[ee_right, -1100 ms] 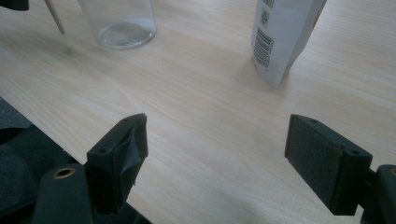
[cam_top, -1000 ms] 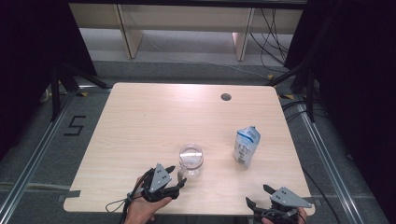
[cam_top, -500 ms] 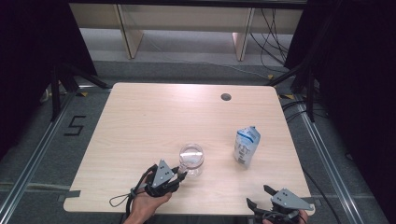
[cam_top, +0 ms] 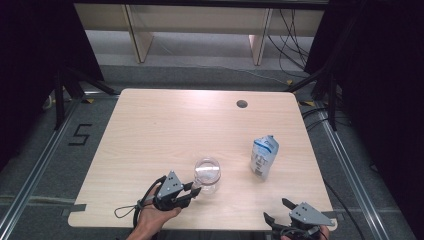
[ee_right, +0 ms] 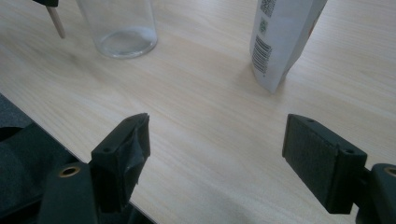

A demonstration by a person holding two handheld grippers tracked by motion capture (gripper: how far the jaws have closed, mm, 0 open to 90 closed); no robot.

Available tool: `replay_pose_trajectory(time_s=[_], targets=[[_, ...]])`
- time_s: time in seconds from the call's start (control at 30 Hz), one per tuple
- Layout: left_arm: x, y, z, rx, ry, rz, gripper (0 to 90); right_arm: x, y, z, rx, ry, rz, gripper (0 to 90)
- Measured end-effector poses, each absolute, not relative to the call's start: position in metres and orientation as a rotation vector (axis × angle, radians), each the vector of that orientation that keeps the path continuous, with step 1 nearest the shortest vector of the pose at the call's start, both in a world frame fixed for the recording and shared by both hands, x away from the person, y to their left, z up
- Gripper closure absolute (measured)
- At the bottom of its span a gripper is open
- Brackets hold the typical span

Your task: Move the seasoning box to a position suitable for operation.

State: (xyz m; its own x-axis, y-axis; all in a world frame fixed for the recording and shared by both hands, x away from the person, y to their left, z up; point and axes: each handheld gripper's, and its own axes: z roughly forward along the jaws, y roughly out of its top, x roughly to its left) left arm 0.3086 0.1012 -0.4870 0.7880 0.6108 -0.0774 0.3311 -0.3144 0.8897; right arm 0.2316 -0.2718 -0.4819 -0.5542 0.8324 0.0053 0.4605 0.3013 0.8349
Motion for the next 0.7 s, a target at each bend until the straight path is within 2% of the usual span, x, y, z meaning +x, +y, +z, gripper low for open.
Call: replay_pose_trajectory(time_s=[0.7], targets=[[0.296,0.099,-0.487,2.004,0.476,0.203,72.4,0.228,-0.269,-0.48,1.171,2.139,1.151,24.6]])
